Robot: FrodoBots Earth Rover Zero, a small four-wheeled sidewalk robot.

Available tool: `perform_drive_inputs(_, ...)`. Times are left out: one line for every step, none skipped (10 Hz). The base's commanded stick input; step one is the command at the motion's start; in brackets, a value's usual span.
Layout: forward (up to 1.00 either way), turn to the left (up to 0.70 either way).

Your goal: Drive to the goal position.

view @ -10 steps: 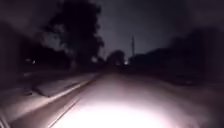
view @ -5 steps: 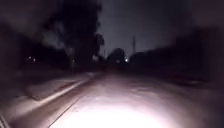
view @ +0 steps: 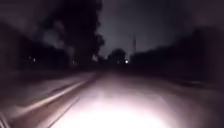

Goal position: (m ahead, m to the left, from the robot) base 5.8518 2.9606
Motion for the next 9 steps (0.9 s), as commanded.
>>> perform_drive_inputs(0.70,0.00)
perform_drive_inputs(0.70,0.00)
perform_drive_inputs(0.70,0.00)
perform_drive_inputs(0.70,0.00)
perform_drive_inputs(0.70,0.00)
perform_drive_inputs(0.70,0.00)
perform_drive_inputs(0.70,0.00)
perform_drive_inputs(0.70,0.00)
perform_drive_inputs(0.70,0.00)
